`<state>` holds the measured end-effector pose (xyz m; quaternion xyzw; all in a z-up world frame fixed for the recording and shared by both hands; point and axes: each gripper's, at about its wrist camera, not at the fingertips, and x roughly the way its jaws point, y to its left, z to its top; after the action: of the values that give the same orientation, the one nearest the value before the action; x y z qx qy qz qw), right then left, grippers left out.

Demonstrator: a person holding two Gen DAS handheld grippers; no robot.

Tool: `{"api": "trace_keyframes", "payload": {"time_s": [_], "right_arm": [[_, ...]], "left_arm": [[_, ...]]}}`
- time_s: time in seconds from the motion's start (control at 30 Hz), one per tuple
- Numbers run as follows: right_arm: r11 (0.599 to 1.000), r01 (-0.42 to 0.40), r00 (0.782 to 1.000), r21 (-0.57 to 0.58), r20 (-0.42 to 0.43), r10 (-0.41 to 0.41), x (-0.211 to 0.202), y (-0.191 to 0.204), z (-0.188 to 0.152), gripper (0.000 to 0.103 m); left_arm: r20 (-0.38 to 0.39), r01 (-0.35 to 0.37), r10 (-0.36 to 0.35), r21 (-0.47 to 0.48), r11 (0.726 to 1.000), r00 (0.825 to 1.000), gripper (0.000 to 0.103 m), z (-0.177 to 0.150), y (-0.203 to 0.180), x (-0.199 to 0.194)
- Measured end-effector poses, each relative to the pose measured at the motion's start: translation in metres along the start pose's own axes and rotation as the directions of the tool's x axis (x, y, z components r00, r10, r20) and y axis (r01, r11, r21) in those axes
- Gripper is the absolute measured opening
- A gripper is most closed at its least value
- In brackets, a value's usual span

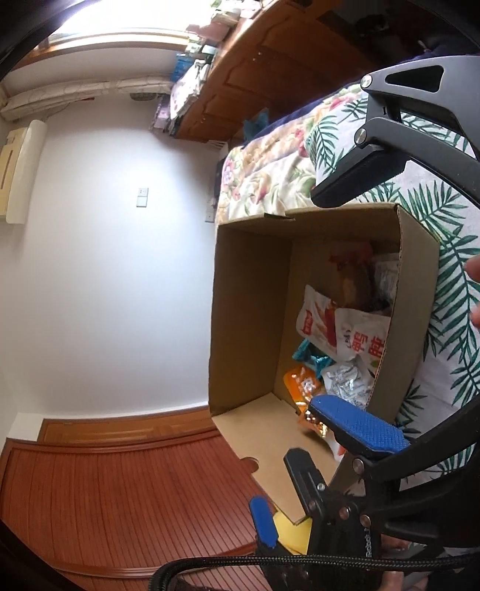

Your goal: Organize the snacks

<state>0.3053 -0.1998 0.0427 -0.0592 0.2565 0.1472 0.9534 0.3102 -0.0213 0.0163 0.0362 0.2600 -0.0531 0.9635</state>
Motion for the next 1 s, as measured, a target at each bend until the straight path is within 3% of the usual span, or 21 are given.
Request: {"api": "trace_keyframes", "payload": {"time_s": [0.2,0.33,0.6,1.0], "right_arm": [[1.000,0.010,1.000,0.003,0.010,-0.010,-0.005,-0.001,-0.001,0.103],[1.000,0.011,1.000,0.013,0.015,-0.011,-0.014,-0.002,-0.002,0.103],[0.999,0.017,1.000,0.033,0.023,-0.018,-0.052,0.002,-0.011,0.103],[1.000,-0.009,1.000,0.025,0.020,0.008,-0.109,0.020,-0.043,0.101]], "left_arm": [[0.016,-0.033,0.033,-0.004,0.999,0.999,0.099,-0.004,0.000,-0.010],[0.010,0.000,0.000,-0.011,1.000,1.000,0.099,-0.008,-0.002,-0.022],[0.017,-0.008,0.009,-0.030,1.000,1.000,0.099,-0.020,-0.009,-0.059],[-0.008,-0.012,0.011,-0.048,0.999,1.000,0.099,-0.065,-0.018,-0.114]]}}
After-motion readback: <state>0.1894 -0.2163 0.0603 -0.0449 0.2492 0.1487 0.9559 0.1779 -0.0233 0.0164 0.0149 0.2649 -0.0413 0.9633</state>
